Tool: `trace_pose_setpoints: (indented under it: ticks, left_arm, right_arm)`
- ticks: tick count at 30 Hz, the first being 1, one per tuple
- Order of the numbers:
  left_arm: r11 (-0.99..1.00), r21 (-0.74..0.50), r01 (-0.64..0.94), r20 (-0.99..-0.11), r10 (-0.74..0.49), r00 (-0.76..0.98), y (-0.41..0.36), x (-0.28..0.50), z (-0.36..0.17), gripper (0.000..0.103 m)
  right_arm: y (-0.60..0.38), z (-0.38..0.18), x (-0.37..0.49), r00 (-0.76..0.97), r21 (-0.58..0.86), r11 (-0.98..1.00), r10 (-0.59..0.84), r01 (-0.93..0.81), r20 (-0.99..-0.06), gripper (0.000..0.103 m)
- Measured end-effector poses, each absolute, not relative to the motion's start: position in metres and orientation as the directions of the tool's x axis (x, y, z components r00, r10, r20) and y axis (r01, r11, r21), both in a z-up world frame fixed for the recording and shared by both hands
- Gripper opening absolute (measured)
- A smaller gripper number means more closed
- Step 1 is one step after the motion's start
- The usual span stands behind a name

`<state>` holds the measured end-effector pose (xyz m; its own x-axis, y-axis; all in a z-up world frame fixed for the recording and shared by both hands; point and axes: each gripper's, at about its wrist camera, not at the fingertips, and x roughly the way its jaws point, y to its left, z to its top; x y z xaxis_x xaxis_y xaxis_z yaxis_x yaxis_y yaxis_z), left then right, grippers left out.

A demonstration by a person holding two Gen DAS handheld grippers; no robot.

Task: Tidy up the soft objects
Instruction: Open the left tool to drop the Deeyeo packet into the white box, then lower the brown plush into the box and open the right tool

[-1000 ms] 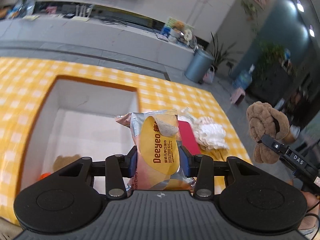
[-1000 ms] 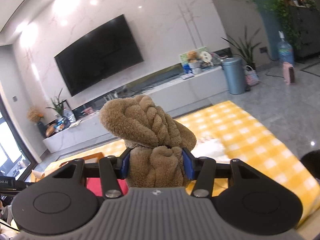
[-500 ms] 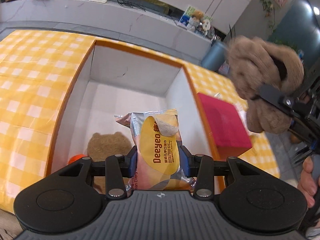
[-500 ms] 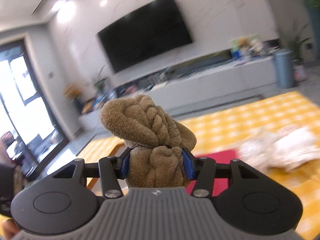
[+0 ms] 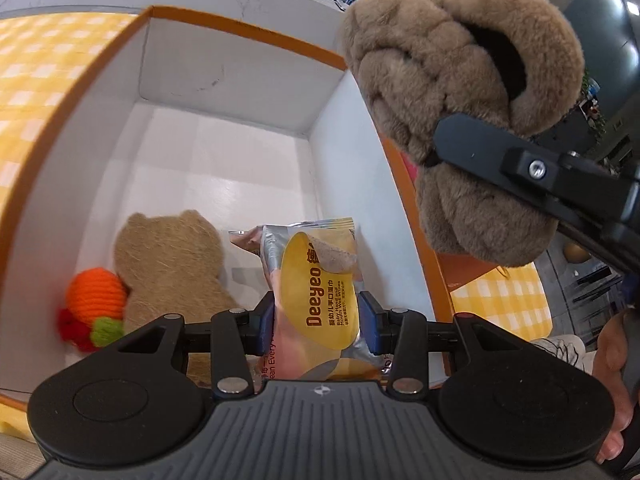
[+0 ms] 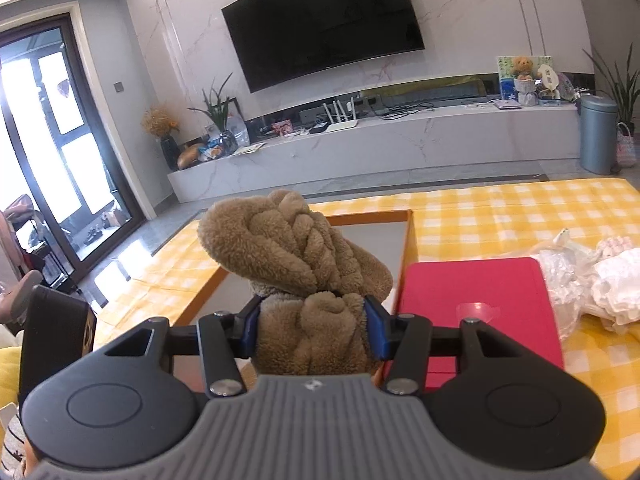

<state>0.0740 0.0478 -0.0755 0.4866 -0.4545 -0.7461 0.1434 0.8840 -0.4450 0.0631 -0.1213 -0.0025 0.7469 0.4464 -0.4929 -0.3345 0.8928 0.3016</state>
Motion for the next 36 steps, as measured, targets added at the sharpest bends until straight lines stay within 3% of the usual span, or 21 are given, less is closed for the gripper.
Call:
trace_pose_setpoints:
  ticks: [5, 7, 10, 18, 22, 26, 30, 36]
  left_arm:
    - [0.915, -0.384, 0.126, -0.780, -0.395, 0.486, 0.047, 0.073, -0.073, 0.057]
    - [0.927, -0.342, 0.157, -0.772, -0.372, 0.515, 0.049, 0.068, -0.062, 0.073]
    - [0.946, -0.289, 0.147, -0.756, -0.320, 0.572, 0.058, 0.059, -0.044, 0.082]
    - [0.979, -0.204, -0.015, -0.742, -0.145, 0.655, 0.104, 0.046, -0.021, 0.083]
    - [0.979, -0.200, -0.033, -0.709, -0.121, 0.695, 0.110, 0.041, -0.011, 0.083]
    - [0.987, -0.129, -0.094, -0.683, -0.019, 0.730, 0.109, 0.040, -0.006, 0.083]
    - [0.984, -0.084, -0.159, -0.685, 0.059, 0.726, 0.117, 0.043, -0.007, 0.083]
    - [0.968, -0.137, -0.211, -0.702, 0.055, 0.710, 0.140, 0.046, -0.008, 0.083]
  right_arm:
    - [-0.125, -0.003, 0.062, 0.751, 0.297, 0.897, 0.437, -0.327, -0.495, 0.051]
    - [-0.125, -0.004, 0.062, 0.750, 0.294, 0.898, 0.436, -0.327, -0.497, 0.051]
    - [-0.125, -0.003, 0.061, 0.749, 0.289, 0.900, 0.432, -0.325, -0.503, 0.051]
    - [-0.112, 0.003, 0.064, 0.752, 0.231, 0.918, 0.396, -0.321, -0.527, 0.052]
    - [-0.095, 0.008, 0.070, 0.752, 0.154, 0.927, 0.367, -0.341, -0.548, 0.052]
    - [-0.070, 0.004, 0.084, 0.721, 0.077, 0.916, 0.360, -0.394, -0.592, 0.052]
    - [-0.036, -0.017, 0.112, 0.682, -0.094, 0.892, 0.266, -0.442, -0.681, 0.051]
    - [0.008, -0.059, 0.143, 0.622, -0.331, 0.775, 0.100, -0.538, -0.776, 0.051]
